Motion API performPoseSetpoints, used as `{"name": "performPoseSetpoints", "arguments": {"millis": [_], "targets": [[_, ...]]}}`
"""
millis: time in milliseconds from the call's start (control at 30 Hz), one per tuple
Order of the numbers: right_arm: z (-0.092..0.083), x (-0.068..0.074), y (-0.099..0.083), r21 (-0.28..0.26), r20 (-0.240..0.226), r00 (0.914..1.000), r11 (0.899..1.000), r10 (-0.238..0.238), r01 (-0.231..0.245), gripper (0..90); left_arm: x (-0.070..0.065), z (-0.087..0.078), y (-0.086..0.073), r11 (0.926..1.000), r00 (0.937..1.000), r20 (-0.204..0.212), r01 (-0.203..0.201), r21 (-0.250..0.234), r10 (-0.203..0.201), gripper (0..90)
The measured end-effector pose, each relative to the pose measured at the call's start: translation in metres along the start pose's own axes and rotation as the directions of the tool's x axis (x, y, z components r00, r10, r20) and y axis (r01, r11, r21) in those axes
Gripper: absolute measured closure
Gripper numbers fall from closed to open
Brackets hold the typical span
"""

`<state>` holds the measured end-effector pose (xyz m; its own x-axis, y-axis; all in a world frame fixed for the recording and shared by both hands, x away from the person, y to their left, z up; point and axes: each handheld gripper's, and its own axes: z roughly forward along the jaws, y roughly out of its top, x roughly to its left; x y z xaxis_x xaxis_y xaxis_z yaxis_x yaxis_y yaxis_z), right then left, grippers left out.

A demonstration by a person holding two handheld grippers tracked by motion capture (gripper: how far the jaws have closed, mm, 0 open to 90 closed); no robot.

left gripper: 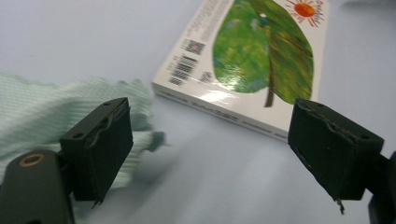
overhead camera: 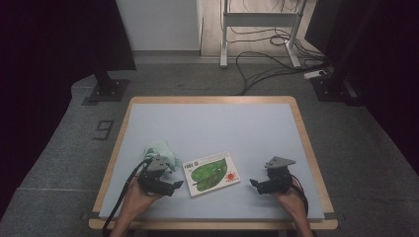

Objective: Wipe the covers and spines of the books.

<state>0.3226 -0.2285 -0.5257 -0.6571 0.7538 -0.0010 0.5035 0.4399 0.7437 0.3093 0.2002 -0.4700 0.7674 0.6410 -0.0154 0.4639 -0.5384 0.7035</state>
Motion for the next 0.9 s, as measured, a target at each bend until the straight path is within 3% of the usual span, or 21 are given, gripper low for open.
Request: {"name": "performPoseSetpoints", "arguments": {"millis": [133, 233, 300, 633, 800, 900], "targets": [[-0.006, -0.009, -0.010, 0.029, 0.063, 0.9974, 0.999, 0.035, -0.037, 0.0, 0.014, -0.005, 0.007, 0.9999, 0.9997, -0.023, 0.013, 0.001, -0.013, 13.6], [-0.008, -0.015, -0.018, 0.042, 0.081, 0.9948, 0.997, 0.061, -0.065, 0.0, 0.029, -0.008, 0.009, 0.9990, 0.9982, -0.040, 0.044, 0.003, -0.044, 13.7], [-0.008, -0.017, -0.021, 0.032, 0.073, 0.9937, 0.996, 0.085, -0.088, 0.1, 0.040, -0.008, 0.009, 0.9981, 0.9961, -0.065, 0.060, 0.011, -0.060, 14.0], [-0.007, -0.016, -0.021, 0.030, 0.077, 0.9937, 0.996, 0.082, -0.084, 0.0, 0.081, -0.001, 0.004, 0.9907, 0.9840, -0.132, 0.127, 0.050, -0.119, 15.5], [-0.007, -0.016, -0.022, 0.029, 0.078, 0.9936, 0.996, 0.081, -0.084, 0.0, 0.092, 0.012, -0.006, 0.9852, 0.9794, -0.152, 0.147, 0.088, -0.133, 16.3], [-0.007, -0.016, -0.022, 0.030, 0.078, 0.9936, 0.996, 0.081, -0.084, 0.0, 0.092, 0.019, -0.013, 0.9845, 0.9769, -0.171, 0.146, 0.097, -0.128, 23.2]]}}
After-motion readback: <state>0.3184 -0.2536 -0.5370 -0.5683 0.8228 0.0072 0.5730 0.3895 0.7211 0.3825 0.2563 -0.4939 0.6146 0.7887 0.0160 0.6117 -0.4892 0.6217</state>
